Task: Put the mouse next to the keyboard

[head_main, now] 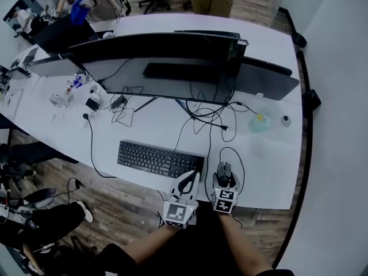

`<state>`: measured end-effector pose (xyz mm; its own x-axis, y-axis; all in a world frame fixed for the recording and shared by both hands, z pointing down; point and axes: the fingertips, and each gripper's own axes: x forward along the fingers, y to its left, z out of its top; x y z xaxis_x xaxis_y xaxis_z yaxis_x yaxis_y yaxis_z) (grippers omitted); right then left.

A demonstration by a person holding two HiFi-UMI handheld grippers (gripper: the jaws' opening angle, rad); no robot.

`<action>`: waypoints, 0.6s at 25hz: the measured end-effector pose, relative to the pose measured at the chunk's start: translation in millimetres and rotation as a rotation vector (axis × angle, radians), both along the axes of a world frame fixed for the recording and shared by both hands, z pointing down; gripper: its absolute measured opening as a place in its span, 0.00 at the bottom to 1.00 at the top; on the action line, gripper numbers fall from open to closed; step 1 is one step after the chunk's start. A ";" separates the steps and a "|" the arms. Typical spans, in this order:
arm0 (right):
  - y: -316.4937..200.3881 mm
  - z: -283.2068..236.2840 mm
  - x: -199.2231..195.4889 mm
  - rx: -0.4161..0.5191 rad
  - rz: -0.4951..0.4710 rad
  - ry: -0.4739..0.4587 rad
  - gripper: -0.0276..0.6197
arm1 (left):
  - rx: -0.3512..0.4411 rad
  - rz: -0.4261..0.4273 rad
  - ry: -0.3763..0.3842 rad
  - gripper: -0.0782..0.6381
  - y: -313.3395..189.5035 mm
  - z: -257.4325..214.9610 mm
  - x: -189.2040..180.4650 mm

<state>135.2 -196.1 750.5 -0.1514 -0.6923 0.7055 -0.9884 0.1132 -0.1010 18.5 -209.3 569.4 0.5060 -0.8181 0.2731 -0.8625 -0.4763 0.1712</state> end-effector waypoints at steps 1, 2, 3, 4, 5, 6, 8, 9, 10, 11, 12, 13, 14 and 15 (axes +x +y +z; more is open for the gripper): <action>-1.5 5.3 0.5 -0.014 0.001 -0.001 0.52 | -0.007 -0.012 -0.001 0.11 -2.5 2.8 -1.3; -2.9 11.0 0.7 -0.030 0.002 -0.002 0.52 | -0.012 -0.021 -0.003 0.11 -5.0 5.0 -2.0; -4.2 17.2 0.5 -0.048 0.004 -0.003 0.52 | -0.015 -0.025 -0.005 0.11 -7.4 6.5 -2.1; -5.0 23.6 -0.1 -0.068 0.004 -0.004 0.52 | -0.016 -0.024 -0.009 0.11 -9.5 7.1 -1.8; -5.1 29.5 -1.1 -0.089 0.004 -0.003 0.52 | -0.017 -0.021 -0.012 0.11 -10.9 7.0 -1.5; -4.5 34.5 -1.9 -0.106 0.004 -0.001 0.52 | -0.019 -0.018 -0.014 0.11 -11.6 6.3 -1.5; -3.2 40.5 -2.2 -0.124 0.007 0.012 0.52 | -0.028 -0.020 -0.019 0.11 -12.0 5.7 -3.2; -2.9 40.9 -2.5 -0.130 0.011 0.018 0.52 | -0.033 -0.027 -0.020 0.11 -12.5 6.1 -4.7; -3.0 40.8 -2.9 -0.135 0.017 0.025 0.52 | -0.037 -0.034 -0.022 0.11 -13.6 6.8 -6.4; -3.5 40.8 -3.4 -0.137 0.022 0.032 0.52 | -0.040 -0.040 -0.025 0.11 -14.9 8.0 -8.0; -4.1 40.9 -4.1 -0.138 0.026 0.038 0.52 | -0.041 -0.042 -0.032 0.11 -16.0 9.5 -9.1; -4.5 40.9 -4.8 -0.138 0.029 0.041 0.52 | -0.041 -0.041 -0.039 0.11 -17.0 10.7 -9.9; -4.6 41.0 -5.3 -0.141 0.030 0.043 0.52 | -0.041 -0.042 -0.041 0.11 -17.9 11.3 -10.5; -4.5 41.2 -5.8 -0.145 0.029 0.042 0.52 | -0.040 -0.045 -0.038 0.11 -18.8 11.1 -11.3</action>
<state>129.4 -200.6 791.7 -0.1005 -0.5866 0.8036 -0.9948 0.0715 -0.0723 7.1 -228.1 580.5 0.4573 -0.8278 0.3249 -0.8893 -0.4300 0.1559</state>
